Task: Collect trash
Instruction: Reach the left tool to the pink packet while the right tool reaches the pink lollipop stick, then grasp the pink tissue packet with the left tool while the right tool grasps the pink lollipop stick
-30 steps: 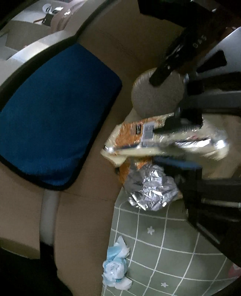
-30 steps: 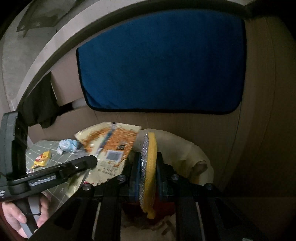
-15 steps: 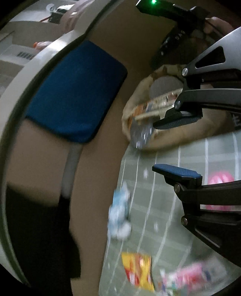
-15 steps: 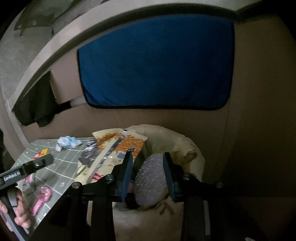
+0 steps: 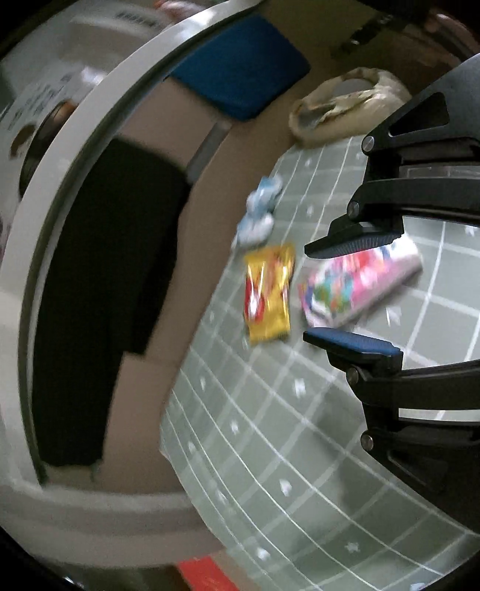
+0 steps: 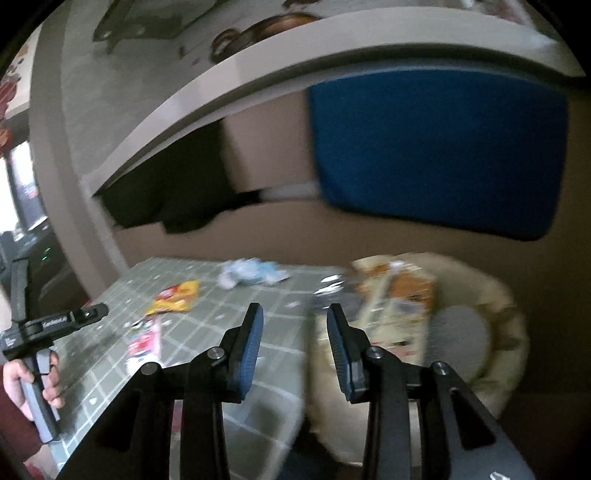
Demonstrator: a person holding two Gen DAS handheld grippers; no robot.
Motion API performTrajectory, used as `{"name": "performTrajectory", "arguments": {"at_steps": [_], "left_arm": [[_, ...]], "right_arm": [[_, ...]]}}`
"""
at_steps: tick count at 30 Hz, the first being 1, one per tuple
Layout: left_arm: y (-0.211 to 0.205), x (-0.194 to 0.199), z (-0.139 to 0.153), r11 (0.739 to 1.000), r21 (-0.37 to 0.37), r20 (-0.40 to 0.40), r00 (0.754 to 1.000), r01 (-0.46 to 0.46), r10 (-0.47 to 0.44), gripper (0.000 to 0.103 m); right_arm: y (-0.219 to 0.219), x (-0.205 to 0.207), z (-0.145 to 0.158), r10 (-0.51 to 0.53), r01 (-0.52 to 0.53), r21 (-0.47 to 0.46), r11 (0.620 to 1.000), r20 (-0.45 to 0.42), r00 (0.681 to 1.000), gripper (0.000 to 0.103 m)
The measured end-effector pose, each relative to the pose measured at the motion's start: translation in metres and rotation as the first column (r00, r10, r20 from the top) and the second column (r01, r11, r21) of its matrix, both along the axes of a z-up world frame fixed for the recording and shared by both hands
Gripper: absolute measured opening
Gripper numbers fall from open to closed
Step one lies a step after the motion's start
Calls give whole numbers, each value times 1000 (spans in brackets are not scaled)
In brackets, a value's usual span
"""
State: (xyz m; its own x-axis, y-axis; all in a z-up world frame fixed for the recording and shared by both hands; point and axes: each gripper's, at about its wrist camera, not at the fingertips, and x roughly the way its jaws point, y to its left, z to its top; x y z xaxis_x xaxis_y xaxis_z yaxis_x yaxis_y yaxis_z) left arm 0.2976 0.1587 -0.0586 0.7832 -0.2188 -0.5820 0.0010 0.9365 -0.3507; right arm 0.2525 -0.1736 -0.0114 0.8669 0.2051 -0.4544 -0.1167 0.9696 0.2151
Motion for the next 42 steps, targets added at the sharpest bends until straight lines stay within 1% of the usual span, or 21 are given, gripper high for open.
{"name": "performTrajectory", "arguments": {"at_steps": [2, 3, 7, 8, 9, 13, 15, 17, 19, 22, 25, 27, 31, 34, 36, 39, 42], "left_arm": [[9, 0, -8, 999, -31, -37, 999, -6, 5, 40], [11, 1, -14, 999, -55, -62, 998, 4, -8, 40], [-8, 9, -32, 990, -131, -122, 991, 46, -62, 41], [-16, 12, -36, 990, -133, -128, 989, 50, -67, 42], [-23, 14, -38, 992, -120, -129, 990, 49, -64, 42], [-55, 29, -50, 1000, -17, -158, 987, -5, 2, 44], [-60, 35, -58, 999, -7, -178, 984, -34, 32, 46], [-62, 37, -59, 998, -15, -167, 984, -66, 62, 48], [-71, 40, -59, 997, 35, -169, 983, -68, 73, 50], [-82, 43, -59, 992, 104, -160, 984, -67, 83, 53], [-83, 44, -59, 993, 108, -161, 984, -53, 70, 53], [-81, 44, -59, 993, 111, -160, 986, -28, 45, 53], [-83, 44, -59, 991, 132, -154, 988, 4, 17, 53], [-86, 46, -59, 989, 148, -157, 988, 19, 5, 54], [-82, 45, -59, 990, 134, -161, 987, 42, -20, 54], [-70, 40, -58, 990, 119, -165, 985, 70, -50, 54], [-53, 29, -58, 988, 126, -160, 985, 89, -69, 55]], "right_arm": [[16, 4, -5, 31, -31, 1, 1000, -17, 999, 34], [25, 6, -9, 48, -48, 2, 999, -27, 999, 34], [44, 11, -23, 72, -72, 3, 997, -64, 995, 34], [45, 11, -26, 70, -70, 5, 998, -72, 995, 34], [45, 10, -29, 68, -68, 8, 998, -78, 995, 34], [39, 5, -36, 57, -54, 31, 998, -100, 993, 34], [37, 0, -40, 49, -48, 16, 999, -107, 993, 34], [36, -4, -42, 47, -48, -10, 999, -108, 993, 34], [35, -6, -45, 44, -47, -27, 999, -108, 993, 34], [33, -5, -48, 45, -46, -4, 999, -117, 992, 34], [36, -6, -50, 61, -58, 22, 998, -121, 991, 35], [42, -8, -50, 86, -85, 16, 996, -122, 989, 37], [60, -4, -54, 141, -142, 4, 990, -150, 979, 38], [71, 6, -59, 154, -155, 8, 988, -184, 971, 40], [77, 14, -64, 148, -149, 12, 989, -213, 966, 40], [82, 28, -73, 147, -143, 37, 989, -282, 948, 41], [88, 39, -79, 158, -147, 57, 987, -326, 932, 42]]}}
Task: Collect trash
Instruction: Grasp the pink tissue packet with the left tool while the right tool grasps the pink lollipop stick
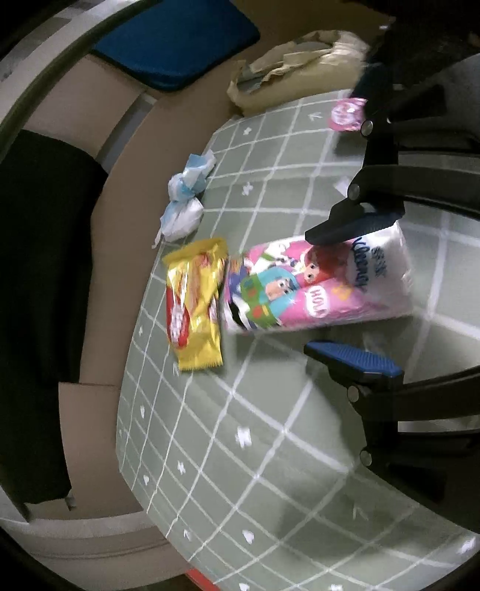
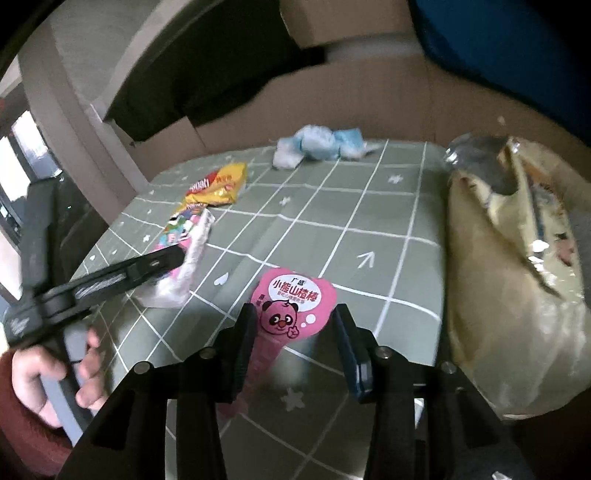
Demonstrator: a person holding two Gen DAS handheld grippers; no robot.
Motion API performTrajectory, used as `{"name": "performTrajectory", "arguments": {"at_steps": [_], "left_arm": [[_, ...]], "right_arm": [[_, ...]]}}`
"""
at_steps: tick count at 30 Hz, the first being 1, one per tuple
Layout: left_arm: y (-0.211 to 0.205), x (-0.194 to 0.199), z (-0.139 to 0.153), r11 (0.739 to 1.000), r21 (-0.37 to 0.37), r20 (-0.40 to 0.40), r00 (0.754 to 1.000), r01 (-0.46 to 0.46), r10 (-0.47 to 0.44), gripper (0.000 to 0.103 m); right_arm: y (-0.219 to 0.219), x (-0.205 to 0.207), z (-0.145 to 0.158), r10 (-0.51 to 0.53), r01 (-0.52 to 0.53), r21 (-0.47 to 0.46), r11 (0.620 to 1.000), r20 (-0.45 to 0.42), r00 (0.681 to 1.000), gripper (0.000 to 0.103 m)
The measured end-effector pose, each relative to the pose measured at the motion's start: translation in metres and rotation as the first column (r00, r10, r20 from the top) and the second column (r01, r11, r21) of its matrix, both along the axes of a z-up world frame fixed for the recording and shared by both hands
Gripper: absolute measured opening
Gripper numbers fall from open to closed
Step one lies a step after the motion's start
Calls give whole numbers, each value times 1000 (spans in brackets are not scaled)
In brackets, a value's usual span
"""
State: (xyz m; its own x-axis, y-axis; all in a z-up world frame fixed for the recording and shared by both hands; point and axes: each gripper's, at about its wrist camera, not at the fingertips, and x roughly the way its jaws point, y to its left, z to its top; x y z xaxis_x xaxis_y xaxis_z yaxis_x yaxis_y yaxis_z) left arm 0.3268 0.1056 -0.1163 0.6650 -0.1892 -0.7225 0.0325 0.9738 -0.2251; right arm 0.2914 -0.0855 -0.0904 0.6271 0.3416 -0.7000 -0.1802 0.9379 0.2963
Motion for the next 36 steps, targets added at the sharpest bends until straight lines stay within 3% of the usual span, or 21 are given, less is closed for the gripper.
{"name": "performTrajectory", "arguments": {"at_steps": [4, 8, 10, 11, 14, 17, 25, 33, 36], "left_arm": [[25, -10, -1, 998, -54, 7, 1000, 28, -27, 55], [32, -12, -2, 995, -104, 16, 1000, 8, -7, 54], [26, -12, -2, 996, -86, 15, 1000, -8, 10, 54], [23, -10, -2, 997, -78, 15, 1000, -6, 7, 54], [11, -7, -2, 999, -51, 13, 1000, 9, -8, 54], [1, -2, -2, 999, -51, 5, 1000, 20, -20, 54], [-17, 6, -4, 998, 40, 9, 999, 46, -46, 54], [-37, 9, -7, 975, 204, -1, 996, 87, -88, 55], [-35, 9, -4, 974, 199, 2, 994, 108, -111, 52]], "right_arm": [[11, 10, 1, 8, -9, -49, 999, -6, 1000, 43], [28, 21, 1, 18, -15, -178, 984, 14, 1000, 43], [32, 18, 1, 27, -18, -233, 972, 34, 999, 28], [28, 14, 2, 31, -19, -221, 975, 52, 998, 20], [15, 0, 7, 33, -18, -171, 985, 87, 996, 17], [5, -12, 13, 22, -1, -173, 985, 122, 992, 16], [-23, -28, 24, -3, 19, -108, 994, 145, 989, 16], [-21, -36, 28, 7, 8, -100, 995, 151, 989, 16], [-22, -39, 27, 26, -12, -95, 995, 148, 989, 16]]}}
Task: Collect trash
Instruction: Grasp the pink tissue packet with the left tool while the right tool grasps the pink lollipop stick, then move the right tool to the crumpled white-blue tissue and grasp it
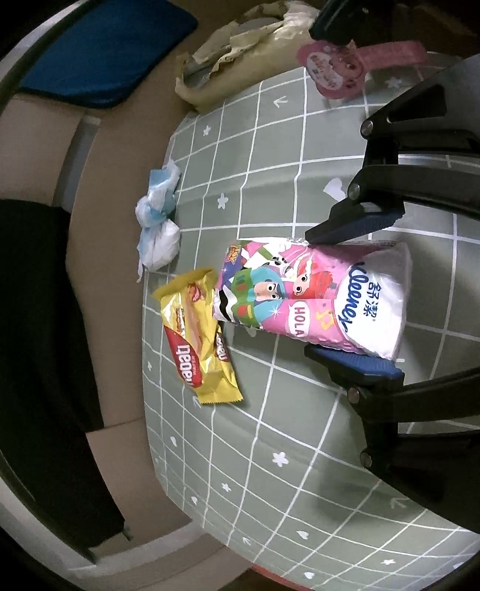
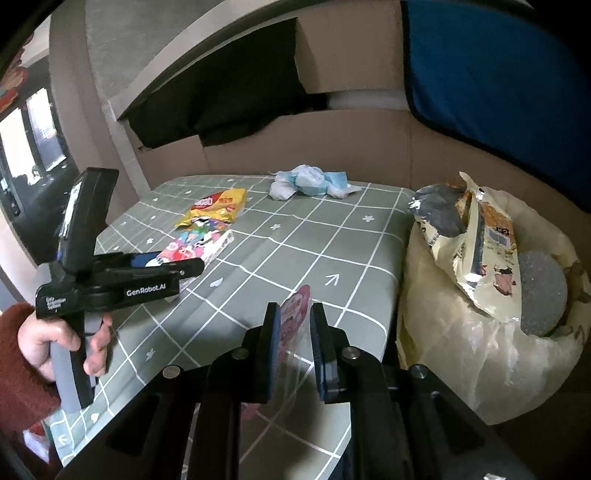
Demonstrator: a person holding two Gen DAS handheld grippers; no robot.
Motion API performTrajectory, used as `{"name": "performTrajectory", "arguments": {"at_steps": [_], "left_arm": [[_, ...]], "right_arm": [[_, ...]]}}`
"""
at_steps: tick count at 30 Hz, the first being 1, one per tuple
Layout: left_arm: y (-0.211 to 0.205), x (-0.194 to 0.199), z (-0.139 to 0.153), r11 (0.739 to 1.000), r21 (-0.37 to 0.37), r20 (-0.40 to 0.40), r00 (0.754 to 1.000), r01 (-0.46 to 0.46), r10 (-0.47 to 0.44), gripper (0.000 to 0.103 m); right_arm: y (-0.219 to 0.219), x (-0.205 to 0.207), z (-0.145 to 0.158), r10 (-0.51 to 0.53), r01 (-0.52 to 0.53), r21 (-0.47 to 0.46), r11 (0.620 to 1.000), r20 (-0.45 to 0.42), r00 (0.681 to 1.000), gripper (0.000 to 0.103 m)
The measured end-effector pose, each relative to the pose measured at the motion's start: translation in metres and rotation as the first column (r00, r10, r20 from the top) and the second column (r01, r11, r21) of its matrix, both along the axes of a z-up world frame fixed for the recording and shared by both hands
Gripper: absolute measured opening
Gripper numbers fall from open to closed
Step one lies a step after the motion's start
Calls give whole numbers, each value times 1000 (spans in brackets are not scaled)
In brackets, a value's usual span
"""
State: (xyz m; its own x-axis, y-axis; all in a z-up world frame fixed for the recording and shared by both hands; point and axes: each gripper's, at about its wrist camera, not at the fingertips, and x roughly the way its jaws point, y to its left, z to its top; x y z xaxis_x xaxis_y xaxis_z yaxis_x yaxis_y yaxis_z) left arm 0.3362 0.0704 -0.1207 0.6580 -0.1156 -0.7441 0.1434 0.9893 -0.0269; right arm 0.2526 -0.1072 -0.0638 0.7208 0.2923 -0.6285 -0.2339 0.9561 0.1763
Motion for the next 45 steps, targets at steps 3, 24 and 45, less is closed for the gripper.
{"name": "performTrajectory", "arguments": {"at_steps": [3, 24, 45], "left_arm": [[13, -10, 8, 997, -78, 17, 1000, -2, 3, 45], [35, -75, 42, 978, -210, 154, 987, -13, 46, 44], [36, -73, 33, 968, -247, 102, 992, -42, 69, 44]], "right_arm": [[1, -10, 1, 44, -44, 10, 999, 18, 999, 29], [8, 34, -30, -64, 50, -180, 982, -75, 995, 46], [-3, 9, 0, 34, -34, -7, 999, 28, 999, 10]]}}
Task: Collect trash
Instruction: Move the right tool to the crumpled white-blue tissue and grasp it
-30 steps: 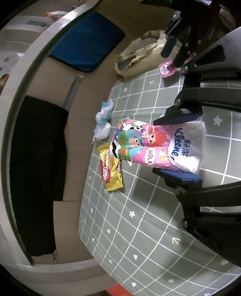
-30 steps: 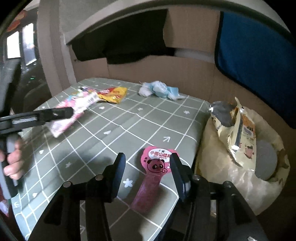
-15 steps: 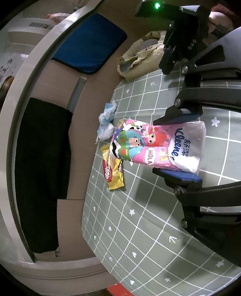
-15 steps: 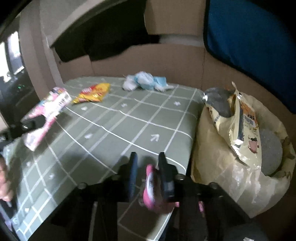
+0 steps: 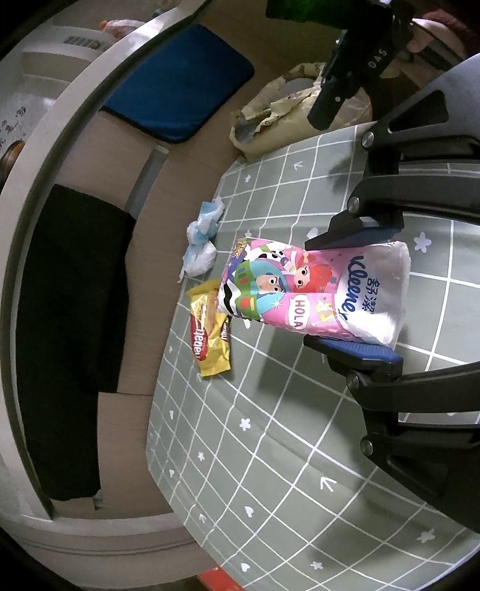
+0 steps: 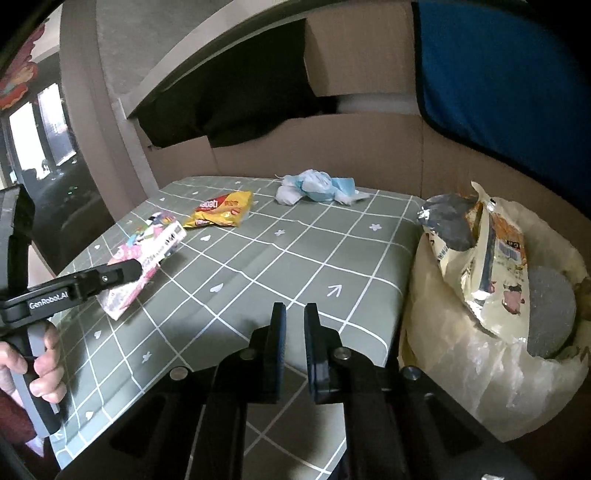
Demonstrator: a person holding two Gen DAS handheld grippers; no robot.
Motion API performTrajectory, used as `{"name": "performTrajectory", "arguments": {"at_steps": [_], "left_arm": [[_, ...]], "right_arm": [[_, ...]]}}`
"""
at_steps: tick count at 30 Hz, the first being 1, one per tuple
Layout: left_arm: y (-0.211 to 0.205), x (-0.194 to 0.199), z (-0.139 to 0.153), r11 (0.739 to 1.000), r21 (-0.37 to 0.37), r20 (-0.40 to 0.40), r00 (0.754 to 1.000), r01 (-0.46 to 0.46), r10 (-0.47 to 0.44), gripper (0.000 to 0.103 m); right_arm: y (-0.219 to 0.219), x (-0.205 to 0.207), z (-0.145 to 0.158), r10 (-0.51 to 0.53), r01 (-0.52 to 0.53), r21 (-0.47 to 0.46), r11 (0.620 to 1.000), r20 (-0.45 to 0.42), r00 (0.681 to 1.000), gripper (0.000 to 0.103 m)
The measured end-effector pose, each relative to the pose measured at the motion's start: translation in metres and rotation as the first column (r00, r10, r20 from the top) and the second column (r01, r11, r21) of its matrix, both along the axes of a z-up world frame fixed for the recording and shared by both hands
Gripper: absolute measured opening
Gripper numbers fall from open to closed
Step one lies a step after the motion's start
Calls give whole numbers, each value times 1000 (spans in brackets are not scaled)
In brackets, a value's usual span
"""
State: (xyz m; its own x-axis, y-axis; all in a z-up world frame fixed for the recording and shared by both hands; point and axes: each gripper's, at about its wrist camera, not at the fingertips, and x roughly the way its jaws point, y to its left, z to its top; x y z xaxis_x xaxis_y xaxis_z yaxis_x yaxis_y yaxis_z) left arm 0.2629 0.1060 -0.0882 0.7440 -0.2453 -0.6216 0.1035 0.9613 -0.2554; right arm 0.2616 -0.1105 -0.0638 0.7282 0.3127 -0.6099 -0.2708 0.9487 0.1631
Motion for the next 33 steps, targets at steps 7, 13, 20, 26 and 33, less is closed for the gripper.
{"name": "performTrajectory", "arguments": {"at_steps": [7, 13, 20, 26, 33], "left_arm": [[2, 0, -1, 1000, -4, -5, 1000, -2, 2, 44], [9, 0, 4, 1000, -12, -2, 1000, -9, 9, 44], [50, 5, 43, 998, 42, 79, 996, -52, 48, 44], [86, 14, 56, 996, 14, 122, 989, -87, 84, 44], [105, 22, 33, 993, -48, 96, 989, -110, 114, 44]], "right_arm": [[-5, -5, 8, 2, -2, -2, 1000, 22, 1000, 10], [-1, -5, 14, 7, -6, -22, 1000, 53, 999, 10], [31, 43, 35, 33, -33, -1, 999, 43, 999, 34], [77, 134, 23, 15, -14, -143, 990, 7, 1000, 42], [84, 229, 9, -79, 71, -206, 976, -30, 996, 42]]}}
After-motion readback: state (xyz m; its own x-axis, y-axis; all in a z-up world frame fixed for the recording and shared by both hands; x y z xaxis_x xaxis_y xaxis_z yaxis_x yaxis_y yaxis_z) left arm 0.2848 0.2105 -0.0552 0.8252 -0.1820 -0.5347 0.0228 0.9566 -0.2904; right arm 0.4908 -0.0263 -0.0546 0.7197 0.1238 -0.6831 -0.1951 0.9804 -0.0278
